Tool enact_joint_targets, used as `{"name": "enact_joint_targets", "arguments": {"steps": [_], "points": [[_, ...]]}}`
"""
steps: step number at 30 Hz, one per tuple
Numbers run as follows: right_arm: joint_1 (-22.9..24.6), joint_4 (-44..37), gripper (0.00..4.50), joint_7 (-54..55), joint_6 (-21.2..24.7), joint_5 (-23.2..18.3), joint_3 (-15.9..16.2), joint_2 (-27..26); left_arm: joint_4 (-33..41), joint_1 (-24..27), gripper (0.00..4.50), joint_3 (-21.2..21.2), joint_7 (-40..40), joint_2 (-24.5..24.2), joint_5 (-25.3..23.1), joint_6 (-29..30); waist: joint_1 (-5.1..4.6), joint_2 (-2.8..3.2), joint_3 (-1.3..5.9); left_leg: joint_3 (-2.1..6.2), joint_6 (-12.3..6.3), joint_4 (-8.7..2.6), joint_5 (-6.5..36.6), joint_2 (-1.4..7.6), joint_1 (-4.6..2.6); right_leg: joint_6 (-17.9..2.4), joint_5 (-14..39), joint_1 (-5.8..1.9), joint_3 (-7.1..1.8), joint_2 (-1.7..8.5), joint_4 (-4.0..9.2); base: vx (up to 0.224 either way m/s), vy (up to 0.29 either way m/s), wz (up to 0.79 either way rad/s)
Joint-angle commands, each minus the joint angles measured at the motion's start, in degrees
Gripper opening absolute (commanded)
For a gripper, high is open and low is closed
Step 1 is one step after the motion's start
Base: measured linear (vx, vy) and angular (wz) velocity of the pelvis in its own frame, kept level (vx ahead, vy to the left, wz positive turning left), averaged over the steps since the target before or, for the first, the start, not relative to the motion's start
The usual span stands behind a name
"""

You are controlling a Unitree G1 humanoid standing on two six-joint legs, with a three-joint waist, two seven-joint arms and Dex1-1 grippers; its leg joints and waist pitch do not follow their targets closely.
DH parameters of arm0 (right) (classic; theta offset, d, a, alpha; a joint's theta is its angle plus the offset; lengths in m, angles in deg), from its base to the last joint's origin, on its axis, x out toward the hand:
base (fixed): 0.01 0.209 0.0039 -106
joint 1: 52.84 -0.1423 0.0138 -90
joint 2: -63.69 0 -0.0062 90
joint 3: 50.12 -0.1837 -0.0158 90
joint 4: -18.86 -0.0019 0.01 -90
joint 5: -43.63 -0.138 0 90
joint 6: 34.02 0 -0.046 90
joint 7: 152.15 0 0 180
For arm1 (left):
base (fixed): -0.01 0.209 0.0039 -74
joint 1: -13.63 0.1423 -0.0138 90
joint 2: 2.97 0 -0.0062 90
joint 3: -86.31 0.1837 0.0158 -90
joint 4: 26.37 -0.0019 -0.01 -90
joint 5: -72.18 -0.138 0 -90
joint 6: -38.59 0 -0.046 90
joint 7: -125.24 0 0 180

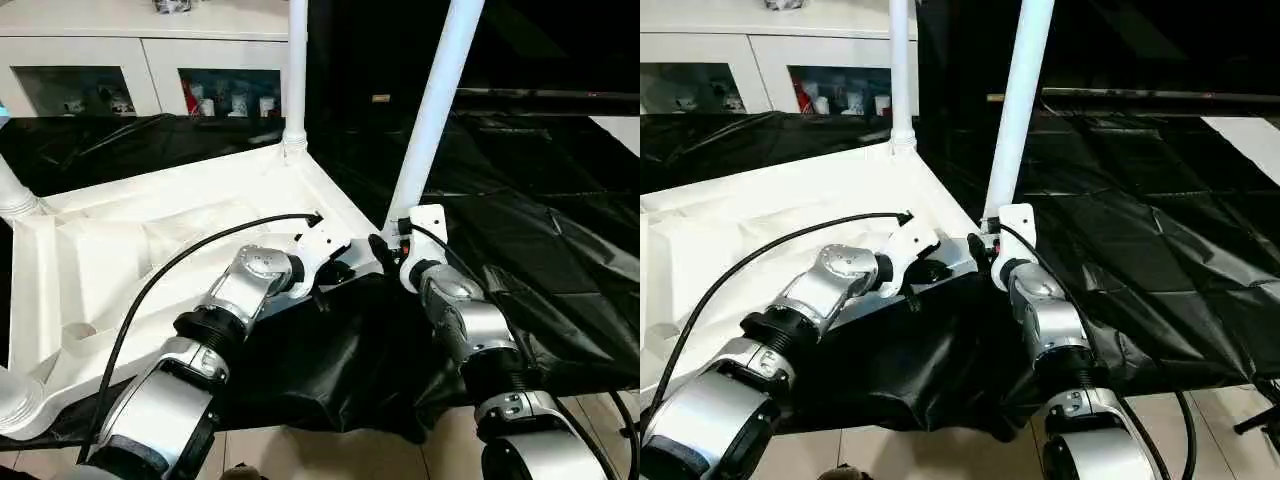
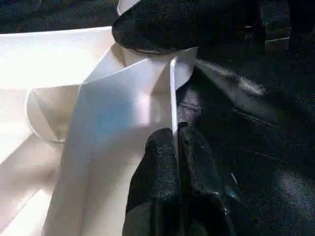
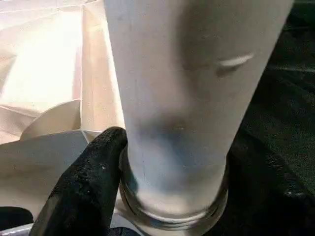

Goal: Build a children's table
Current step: Rotate leg to tighten

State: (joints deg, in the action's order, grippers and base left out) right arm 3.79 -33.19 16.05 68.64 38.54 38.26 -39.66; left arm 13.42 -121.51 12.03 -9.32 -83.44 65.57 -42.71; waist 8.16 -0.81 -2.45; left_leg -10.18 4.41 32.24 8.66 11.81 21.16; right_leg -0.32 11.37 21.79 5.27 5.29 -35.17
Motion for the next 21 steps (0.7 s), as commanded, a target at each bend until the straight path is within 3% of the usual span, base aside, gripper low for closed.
{"name": "enact_joint_targets", "arguments": {"steps": [1,5,8,9,13,17,21], "points": [[0.80,0.11,3.42,-6.20,0.42,-1.50,3.02,-1.17,1.83,0.35,0.00,1.48,3.30,0.81,0.38,-2.44,-0.03,0.31,3.45,0.74,1.19,-3.89,16.57,1.56,-0.90,-9.23,11.04,-2.25,-2.98,3.84,4.73,0.000,0.000,0.00],[1.10,-1.07,3.87,-9.85,-0.47,-1.68,2.88,1.18,2.20,1.32,0.00,1.13,5.12,-1.28,0.58,-3.50,-0.03,-0.07,3.52,0.56,0.09,-3.69,13.46,1.57,-0.66,-9.89,7.89,-2.39,-3.03,3.87,4.35,0.000,0.000,0.00],[2.05,-3.89,3.87,-14.24,0.12,-2.74,3.11,3.33,3.27,2.04,0.00,0.86,7.21,-2.97,1.07,-3.83,0.13,-0.33,3.59,0.43,-1.28,-3.46,11.04,1.63,-0.56,-10.68,4.52,-2.48,-3.04,3.84,3.95,0.000,0.000,0.00],[3.14,-6.82,3.87,-18.44,0.67,-3.44,3.93,5.50,4.23,2.60,0.00,0.63,9.19,-4.38,1.64,-4.47,0.31,-1.04,3.52,0.42,-1.67,-3.46,10.46,1.56,-0.49,-10.57,4.45,-2.71,-2.89,3.75,3.86,0.000,0.000,0.00],[5.94,-13.52,3.87,-30.83,1.62,-3.30,7.78,12.13,7.67,4.56,0.00,0.05,17.66,-8.09,4.51,-6.31,0.50,-0.49,3.54,0.43,-2.29,-3.36,10.36,1.69,-0.51,-10.55,4.15,-2.61,-2.92,3.78,3.78,0.000,0.000,0.00],[8.14,-17.54,3.87,-40.31,2.08,-3.28,11.57,17.75,10.96,6.42,0.00,0.84,25.47,-11.30,6.31,-6.89,0.73,-0.61,3.42,0.25,-2.33,-3.30,10.85,1.88,-0.54,-11.55,4.24,-2.48,-2.87,3.72,3.67,0.000,0.000,0.00],[9.46,-20.51,3.87,-44.83,3.44,-4.33,12.89,20.25,14.08,7.88,0.00,1.07,30.23,-13.27,8.20,-5.00,1.57,-0.47,3.36,0.15,-2.23,-3.30,11.81,2.12,-0.82,-11.88,5.57,-2.11,-2.99,3.83,3.72,0.000,0.000,0.00]]}}
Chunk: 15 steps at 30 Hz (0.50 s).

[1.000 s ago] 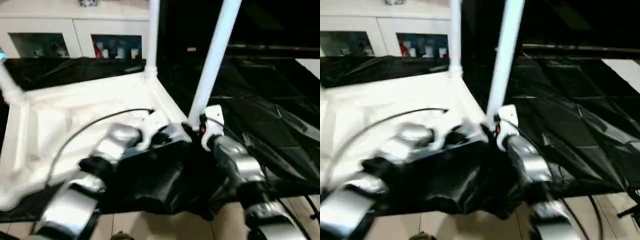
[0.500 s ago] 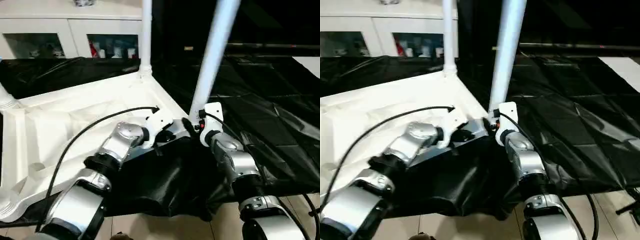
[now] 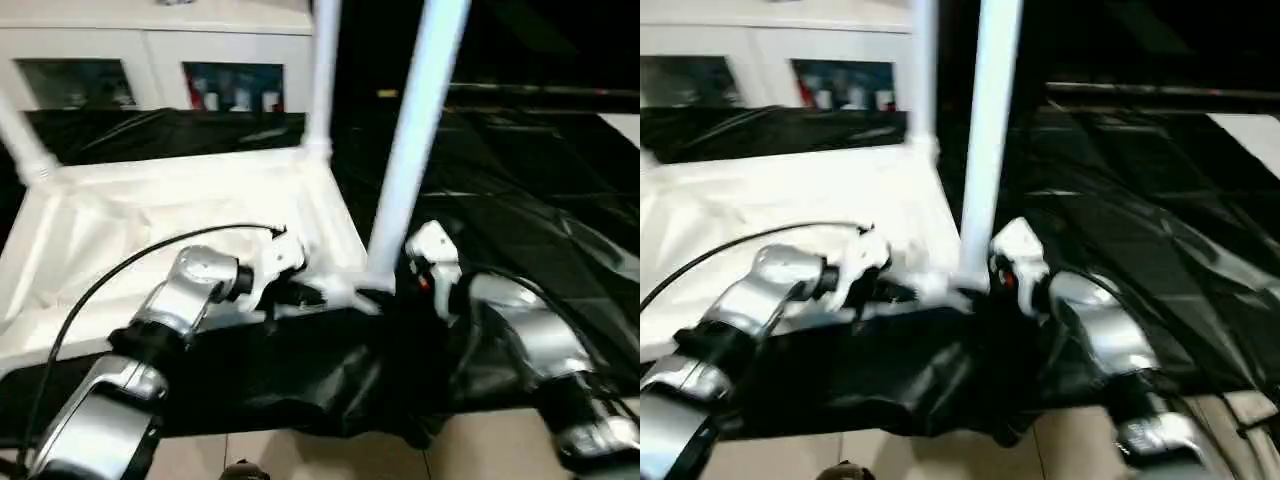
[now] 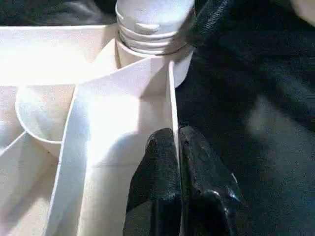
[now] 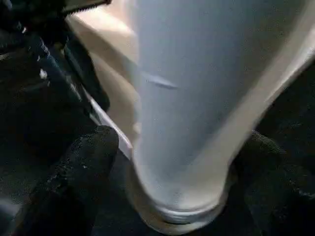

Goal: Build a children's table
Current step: Rotate leg to tighten

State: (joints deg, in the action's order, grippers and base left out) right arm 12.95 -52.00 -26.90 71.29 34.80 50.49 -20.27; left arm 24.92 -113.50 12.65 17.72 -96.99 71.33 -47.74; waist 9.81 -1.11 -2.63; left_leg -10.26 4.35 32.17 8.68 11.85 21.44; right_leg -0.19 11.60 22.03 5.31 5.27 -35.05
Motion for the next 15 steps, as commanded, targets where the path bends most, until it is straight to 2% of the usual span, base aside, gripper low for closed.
{"name": "enact_joint_targets", "arguments": {"steps": [1,3,4,5,6,8,10,12,15], "points": [[0.38,-1.89,3.87,-2.18,0.87,-0.65,0.73,1.00,2.84,0.00,0.00,0.46,3.58,0.10,2.61,0.16,0.00,-0.11,3.43,0.27,-1.80,-3.34,12.74,2.07,-1.06,-11.90,6.63,-2.32,-3.06,3.85,3.72,0.000,0.000,0.00],[0.66,-3.05,3.87,-3.89,1.63,-0.98,1.31,1.95,3.84,0.60,0.00,0.49,5.11,-0.75,3.11,0.38,0.12,-0.15,3.42,0.34,-1.09,-3.44,13.72,2.10,-1.18,-11.63,8.18,-2.29,-3.10,3.97,3.83,0.000,0.000,0.00],[0.65,-3.14,3.87,-4.07,1.74,-0.95,1.42,2.05,3.84,0.61,0.00,0.49,5.24,-0.83,3.12,0.29,0.02,0.53,3.38,0.34,-0.61,-3.52,14.86,2.08,-1.25,-11.34,9.00,-2.13,-3.18,3.85,4.12,0.000,0.000,0.00],[0.57,-2.97,3.87,-4.12,1.50,-0.07,2.00,2.38,3.37,0.53,0.00,0.50,5.53,-0.95,2.95,-0.25,0.04,0.31,3.39,0.37,-0.33,-3.50,15.00,2.09,-1.30,-11.31,9.05,-2.15,-3.18,3.89,4.07,0.000,0.000,0.00],[0.63,-2.90,3.70,-3.94,1.30,0.45,2.31,2.54,2.93,0.46,0.00,0.50,5.55,-0.94,2.71,-0.65,0.06,0.60,3.43,0.42,0.08,-3.55,15.35,2.03,-1.30,-11.24,9.13,-2.17,-3.19,3.86,4.09,0.000,0.000,0.00],[0.94,-3.04,3.53,-3.43,1.38,0.34,2.04,2.45,2.21,0.27,0.00,0.56,5.09,-0.56,2.23,-1.03,0.10,0.60,3.49,0.49,0.37,-3.51,15.23,1.97,-1.27,-11.38,8.55,-2.26,-3.14,3.86,4.01,0.000,0.000,0.00],[1.18,-3.56,3.50,-3.52,2.10,-0.37,1.55,2.20,2.35,0.16,0.00,0.61,4.74,-0.28,2.07,-0.89,0.14,0.59,3.57,0.56,0.28,-3.48,14.63,1.96,-1.13,-11.54,7.39,-2.40,-3.08,3.86,3.79,0.000,0.000,0.00],[1.33,-3.98,3.23,-3.85,2.61,-0.72,1.53,2.20,2.60,-0.04,0.00,0.64,4.53,-0.06,2.15,-0.53,0.16,0.53,3.65,0.56,0.09,-3.42,14.15,1.97,-1.09,-11.66,6.31,-2.45,-3.07,3.80,3.69,0.000,0.000,0.00],[1.77,-4.47,3.10,-4.38,2.90,-0.55,2.19,2.35,2.78,-0.59,0.00,0.69,4.51,0.07,2.31,-0.21,0.32,0.72,3.66,0.56,0.08,-3.38,13.98,1.96,-1.14,-11.94,5.64,-2.44,-3.04,3.77,3.64,0.000,0.000,0.00]]}}
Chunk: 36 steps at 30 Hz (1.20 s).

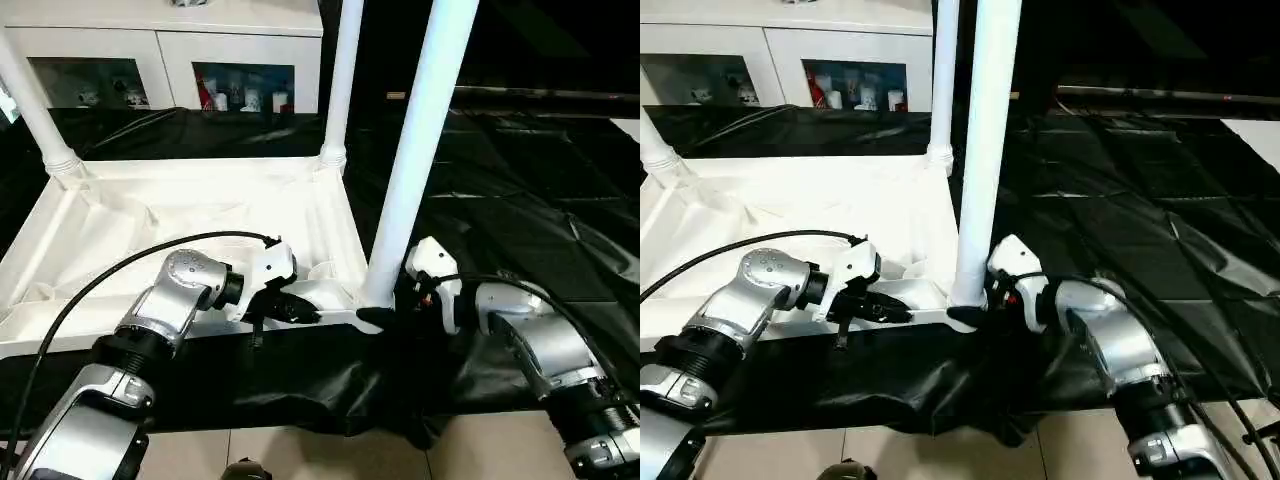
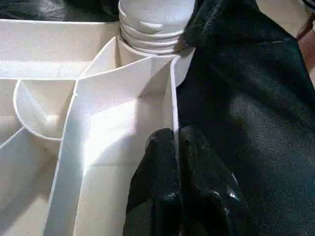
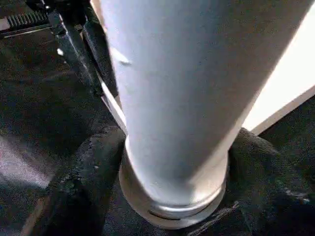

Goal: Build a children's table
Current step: Rotate leg to tighten

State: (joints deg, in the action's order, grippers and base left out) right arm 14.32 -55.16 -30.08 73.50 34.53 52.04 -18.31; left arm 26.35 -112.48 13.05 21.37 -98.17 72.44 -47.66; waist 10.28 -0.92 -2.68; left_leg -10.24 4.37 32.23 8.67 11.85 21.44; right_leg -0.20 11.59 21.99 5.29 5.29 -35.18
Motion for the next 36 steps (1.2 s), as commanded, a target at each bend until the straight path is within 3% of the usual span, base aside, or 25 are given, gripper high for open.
{"name": "enact_joint_targets", "arguments": {"steps": [1,3,11,13,16,18,19,21,23,26,27,30,33,34,36], "points": [[0.45,-1.35,3.10,-1.24,0.69,-0.27,0.67,0.44,1.39,-1.68,0.00,0.29,0.86,1.27,1.20,-0.26,-0.14,0.46,3.71,0.51,0.06,-3.42,14.05,1.94,-1.13,-11.95,5.58,-2.42,-3.03,3.76,3.80,0.000,0.000,0.00],[0.68,-1.08,2.82,-1.29,0.66,-0.57,0.50,0.38,1.35,-1.88,0.00,0.22,0.77,1.42,1.20,-0.32,0.02,0.49,3.75,0.54,0.04,-3.39,13.97,1.93,-1.11,-12.04,5.25,-2.45,-3.01,3.77,3.72,0.000,0.000,0.00],[1.41,-0.25,2.72,2.12,2.64,-2.72,-2.13,-2.31,1.17,-1.64,0.00,0.45,-0.03,1.77,0.70,-0.51,0.33,0.47,3.80,0.52,-0.17,-3.32,13.62,1.96,-1.13,-12.14,4.95,-2.43,-2.99,3.80,3.62,0.000,0.000,0.00],[0.14,4.41,2.72,11.49,2.62,-0.70,-4.43,-6.01,-1.07,-2.57,0.00,0.53,-6.00,3.41,-1.70,-0.48,0.07,0.31,3.64,0.57,0.56,-3.51,14.72,1.93,-1.14,-11.87,6.98,-2.25,-3.03,3.85,3.83,0.000,0.000,0.00],[-0.53,6.52,2.72,15.45,3.66,0.29,-5.04,-7.45,-2.31,-3.19,0.00,0.34,-9.15,4.57,-2.54,-0.16,-0.48,0.30,3.40,0.74,2.30,-3.87,17.64,1.74,-1.46,-10.51,13.98,-2.11,-3.02,4.18,4.58,0.000,0.000,0.00],[-3.28,13.51,2.72,29.92,5.34,1.26,-8.98,-13.78,-5.95,-5.30,0.00,0.44,-18.88,9.03,-5.07,1.70,-1.09,0.31,3.18,0.88,3.03,-4.10,19.06,1.87,-1.58,-9.71,17.01,-1.71,-3.14,4.21,4.89,0.000,0.000,0.00],[-3.28,13.51,2.72,29.92,5.34,1.26,-8.98,-13.78,-5.95,-5.30,0.00,0.44,-18.88,9.03,-5.07,1.70,-1.17,0.27,3.21,0.96,3.46,-4.12,19.54,1.79,-1.66,-9.33,18.32,-1.77,-3.07,4.29,5.01,0.000,0.000,0.00],[-5.24,17.49,2.72,38.20,5.07,0.92,-11.65,-17.86,-7.23,-6.25,0.00,0.89,-23.48,11.80,-6.27,3.56,-1.32,0.02,3.38,1.15,3.59,-4.28,19.22,1.87,-1.45,-8.27,18.19,-2.04,-3.04,4.37,5.20,0.000,0.000,0.00],[-7.23,20.73,2.72,44.00,3.07,1.08,-13.06,-21.33,-8.10,-7.01,0.00,0.68,-27.12,14.64,-6.68,5.28,-1.70,0.10,3.40,1.06,3.78,-4.29,19.55,1.82,-1.52,-8.83,16.51,-1.76,-3.09,4.24,4.99,0.000,0.000,0.00],[-9.94,24.12,2.72,48.09,0.00,2.41,-12.75,-24.82,-9.32,-8.02,0.00,-0.01,-30.21,18.17,-6.51,6.69,-2.06,0.03,3.44,0.96,3.62,-4.15,19.38,1.61,-1.51,-8.68,16.85,-1.74,-3.11,4.36,5.23,0.000,0.000,0.00],[-10.30,24.44,2.72,47.96,-0.68,2.96,-12.09,-25.20,-9.22,-8.09,0.00,0.03,-30.47,18.60,-6.54,6.59,-2.03,-0.26,3.42,0.90,3.12,-4.12,18.78,1.54,-1.48,-8.40,16.59,-1.86,-3.09,4.22,5.30,0.000,0.000,0.00],[-10.43,24.22,2.72,45.53,-1.95,4.24,-10.22,-25.30,-9.03,-8.25,0.00,0.14,-30.53,18.61,-6.80,6.16,-1.88,-0.45,3.47,0.81,1.98,-4.12,16.74,1.54,-1.16,-8.07,13.80,-2.07,-3.12,4.03,5.01,0.000,0.000,0.00],[-10.28,24.06,2.72,43.65,-3.00,3.77,-10.38,-24.73,-8.75,-7.96,0.00,0.08,-29.72,17.36,-6.91,5.09,-1.84,-0.30,3.46,0.81,1.55,-4.16,16.58,1.57,-1.14,-8.10,13.52,-2.12,-3.10,4.10,4.98,0.000,0.000,0.00],[-10.30,24.10,3.28,42.91,-3.17,3.43,-10.59,-24.62,-8.69,-7.89,0.00,0.04,-29.65,17.07,-6.94,4.93,-1.86,-0.30,3.41,0.80,1.55,-4.19,16.89,1.56,-1.14,-8.03,13.99,-2.10,-3.08,4.08,5.05,0.000,0.000,0.00],[-10.11,23.64,3.42,41.05,-3.56,2.96,-10.96,-23.76,-8.31,-7.46,0.00,-0.15,-28.32,16.09,-6.79,4.17,-1.81,-0.38,3.45,0.79,1.20,-4.14,16.95,1.54,-1.11,-7.81,14.26,-2.19,-3.12,4.07,5.11,0.000,0.000,0.00]]}}
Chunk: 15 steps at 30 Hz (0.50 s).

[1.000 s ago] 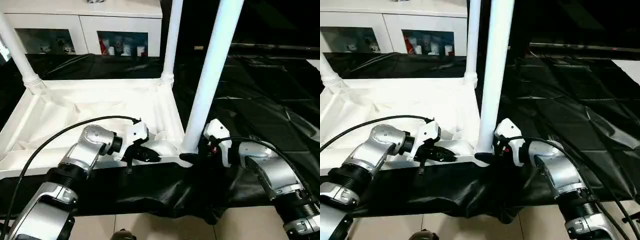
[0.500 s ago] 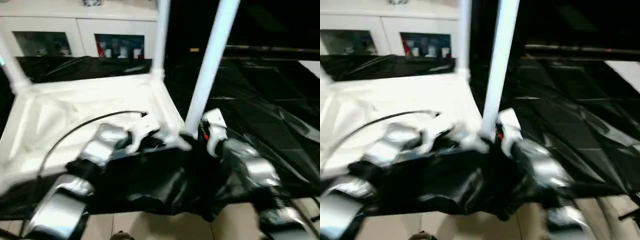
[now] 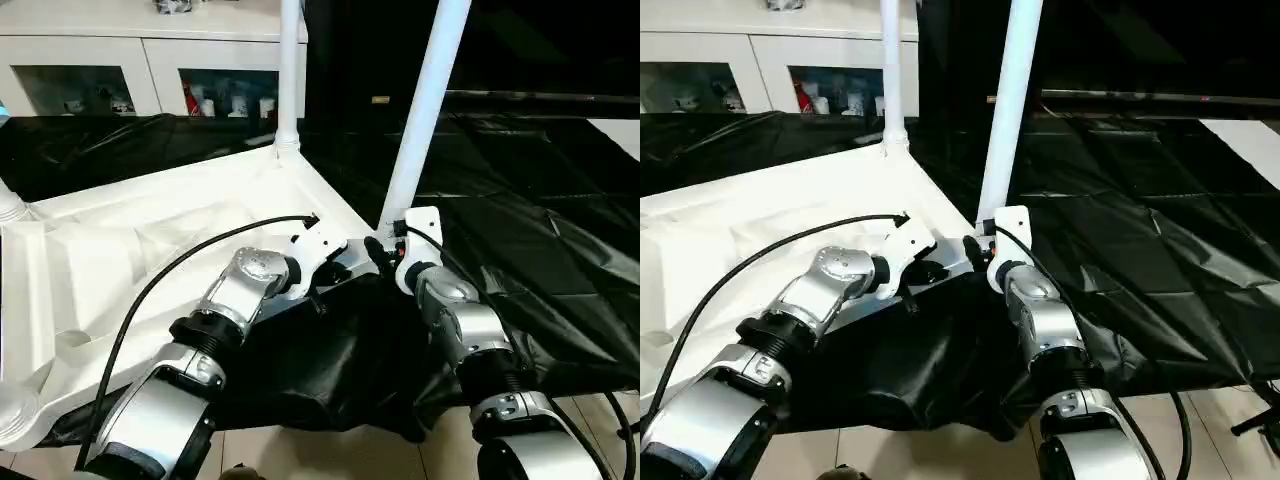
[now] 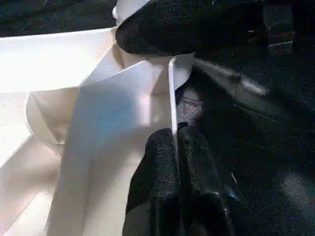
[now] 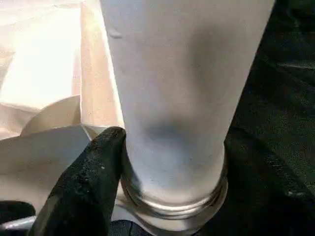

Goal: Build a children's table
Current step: Rotate leg to tighten

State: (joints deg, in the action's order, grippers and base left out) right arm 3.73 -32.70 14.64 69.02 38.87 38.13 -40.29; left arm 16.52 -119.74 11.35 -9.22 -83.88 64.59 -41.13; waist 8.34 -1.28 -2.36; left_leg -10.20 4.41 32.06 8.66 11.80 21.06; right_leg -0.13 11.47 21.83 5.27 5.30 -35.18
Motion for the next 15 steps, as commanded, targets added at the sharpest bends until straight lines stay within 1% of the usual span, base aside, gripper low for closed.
{"name": "enact_joint_targets", "arguments": {"steps": [1,2,3,4,5,6,7,8,9,10,11,12,14,15], "points": [[0.67,0.79,3.48,-4.73,0.34,-1.44,2.89,-0.98,1.79,0.14,0.00,1.42,3.40,1.00,1.18,-3.00,0.15,0.41,3.15,0.79,1.25,-4.00,16.83,1.64,-0.78,-7.98,14.07,-1.95,-3.13,4.08,5.03,0.000,0.000,0.00],[0.76,0.69,3.48,-5.46,-0.23,-1.36,2.78,-0.48,1.97,0.38,0.00,1.32,4.16,0.47,1.25,-3.42,0.09,0.18,3.21,0.75,1.18,-3.96,16.36,1.66,-0.71,-8.17,13.00,-2.03,-3.11,4.03,4.97,0.000,0.000,0.00],[0.94,0.24,3.68,-6.24,-0.51,-1.34,2.77,0.07,2.29,0.66,0.00,1.28,5.16,-0.14,1.42,-3.87,0.12,0.38,3.33,0.74,1.09,-3.88,15.25,1.62,-0.60,-8.56,11.21,-2.16,-3.09,4.02,4.72,0.000,0.000,0.00],[1.21,-0.61,3.81,-7.18,-0.36,-1.52,2.81,0.73,2.53,0.88,0.00,1.25,6.07,-0.66,1.64,-4.30,0.06,0.32,3.35,0.74,1.00,-3.86,14.86,1.64,-0.58,-8.78,10.30,-2.17,-3.08,3.97,4.64,0.000,0.000,0.00],[1.83,-2.56,3.90,-9.42,0.01,-1.90,2.86,2.21,3.06,1.38,0.00,1.16,8.21,-1.88,2.17,-5.35,0.12,0.44,3.48,0.70,0.75,-3.72,13.85,1.65,-0.60,-9.42,7.92,-2.27,-3.03,3.87,4.41,0.000,0.000,0.00],[2.52,-4.46,3.90,-12.17,0.28,-1.22,3.98,4.68,3.75,1.83,0.00,1.15,10.45,-3.06,2.73,-6.10,0.12,0.35,3.49,0.60,0.20,-3.54,12.62,1.62,-0.58,-10.18,5.00,-2.33,-3.04,3.72,4.14,0.000,0.000,0.00],[2.52,-4.46,3.90,-12.17,0.28,-1.22,3.98,4.68,3.75,1.83,0.00,1.15,10.45,-3.06,2.73,-6.10,0.23,0.32,3.52,0.61,-0.12,-3.46,11.83,1.60,-0.46,-10.34,3.63,-2.53,-2.96,3.65,3.96,0.000,0.000,0.00],[3.41,-6.59,3.90,-15.91,0.41,-0.72,5.28,7.42,4.43,2.27,0.00,1.03,12.78,-4.26,3.40,-6.68,0.31,0.44,3.62,0.50,-0.64,-3.28,10.80,1.54,-0.49,-11.11,1.50,-2.48,-2.97,3.67,3.70,0.000,0.000,0.00],[5.04,-10.30,3.90,-21.80,1.37,-1.34,6.77,10.84,5.61,2.79,0.00,0.81,15.72,-5.49,4.52,-6.78,0.35,0.42,3.63,0.52,-0.84,-3.26,10.43,1.58,-0.47,-11.29,0.88,-2.61,-2.93,3.64,3.63,0.000,0.000,0.00],[6.45,-13.33,3.90,-26.28,2.05,-2.24,7.69,13.24,6.63,3.13,0.00,0.80,17.68,-6.33,5.19,-6.52,0.84,0.42,3.71,0.41,-1.69,-3.02,9.87,1.72,-0.67,-11.22,-0.78,-2.73,-2.93,3.54,3.49,0.000,0.000,0.00],[7.49,-15.48,3.90,-29.64,2.53,-3.02,8.19,14.92,7.38,3.40,0.00,0.91,19.35,-7.01,5.64,-6.63,1.25,0.41,3.60,0.38,-2.48,-2.93,9.14,1.75,-0.42,-11.37,-2.17,-2.91,-2.91,3.46,3.32,0.000,0.000,0.00],[8.51,-17.44,3.90,-32.94,2.95,-3.83,8.69,16.63,8.16,3.72,0.00,1.16,21.27,-7.78,6.08,-6.76,1.52,0.53,3.56,0.40,-2.72,-2.92,9.49,1.80,-0.31,-11.66,-2.05,-2.81,-2.80,3.46,3.27,0.000,0.000,0.00],[10.54,-21.24,3.90,-39.88,4.01,-5.51,10.10,20.31,9.75,4.43,0.00,1.88,25.81,-9.66,7.07,-7.19,1.80,0.56,3.55,0.37,-2.94,-2.83,10.62,1.93,-0.43,-11.91,-1.11,-2.74,-2.81,3.58,3.31,0.000,0.000,0.00],[10.69,-21.50,3.90,-40.41,4.12,-5.60,10.32,20.60,9.84,4.48,0.00,1.91,26.06,-9.75,7.14,-7.20,1.80,0.58,3.54,0.41,-2.94,-2.90,10.99,1.99,-0.42,-12.10,-0.62,-2.74,-2.80,3.64,3.33,0.000,0.000,0.00]]}}
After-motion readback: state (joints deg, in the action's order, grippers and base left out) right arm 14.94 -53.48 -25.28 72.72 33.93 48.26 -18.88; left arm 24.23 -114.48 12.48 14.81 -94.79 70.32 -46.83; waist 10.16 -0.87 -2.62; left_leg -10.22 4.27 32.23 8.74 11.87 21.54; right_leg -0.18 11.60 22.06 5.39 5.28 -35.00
